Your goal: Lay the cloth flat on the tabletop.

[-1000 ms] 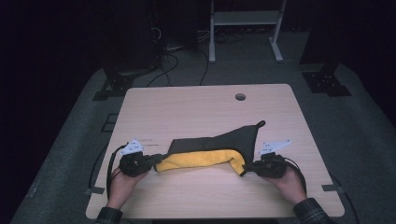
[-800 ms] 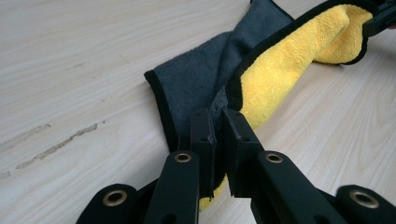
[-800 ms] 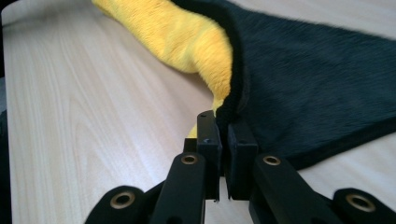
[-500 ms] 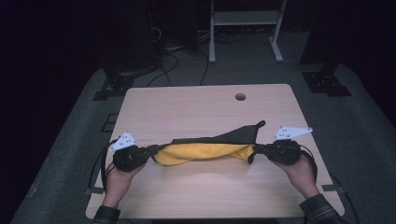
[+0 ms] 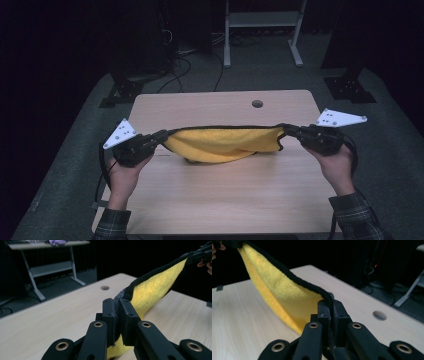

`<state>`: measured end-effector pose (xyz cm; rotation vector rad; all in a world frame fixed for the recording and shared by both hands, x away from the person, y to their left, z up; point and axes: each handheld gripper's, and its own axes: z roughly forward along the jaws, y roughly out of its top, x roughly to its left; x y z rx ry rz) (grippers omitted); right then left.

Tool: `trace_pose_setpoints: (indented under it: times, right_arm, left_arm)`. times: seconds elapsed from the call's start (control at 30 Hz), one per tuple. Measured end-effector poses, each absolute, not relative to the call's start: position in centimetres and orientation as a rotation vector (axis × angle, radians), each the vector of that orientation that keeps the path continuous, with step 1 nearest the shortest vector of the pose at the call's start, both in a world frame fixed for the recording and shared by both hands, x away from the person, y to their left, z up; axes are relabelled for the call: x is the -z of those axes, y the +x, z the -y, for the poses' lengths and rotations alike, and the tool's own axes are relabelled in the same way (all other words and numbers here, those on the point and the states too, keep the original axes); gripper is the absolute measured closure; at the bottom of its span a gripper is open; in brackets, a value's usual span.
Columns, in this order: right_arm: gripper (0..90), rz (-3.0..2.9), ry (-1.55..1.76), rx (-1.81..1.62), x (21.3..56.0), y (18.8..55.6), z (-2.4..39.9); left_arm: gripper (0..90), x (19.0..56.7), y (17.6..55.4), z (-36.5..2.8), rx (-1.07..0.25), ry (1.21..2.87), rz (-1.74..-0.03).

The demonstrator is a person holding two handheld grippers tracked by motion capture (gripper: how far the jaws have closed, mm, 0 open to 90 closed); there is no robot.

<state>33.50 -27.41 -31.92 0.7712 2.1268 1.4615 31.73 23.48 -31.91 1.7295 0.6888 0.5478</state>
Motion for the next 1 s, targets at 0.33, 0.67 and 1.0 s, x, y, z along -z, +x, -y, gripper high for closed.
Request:
trace_pose_setpoints:
  times: [0.33,0.67,1.0]
  right_arm:
    - [85.8,-2.018,0.709,-1.499,28.1,32.9,27.9]
    - [85.8,-1.97,0.663,-1.527,26.2,31.6,27.9]
    - [85.7,-1.978,0.598,-1.53,25.6,27.5,28.0]
  left_arm:
    - [83.2,28.7,31.5,-23.3,-0.613,1.677,-0.629]
    - [83.2,27.2,30.1,-23.5,-0.646,1.637,-0.581]
    - [83.2,26.4,25.8,-24.1,-0.627,1.629,-0.56]
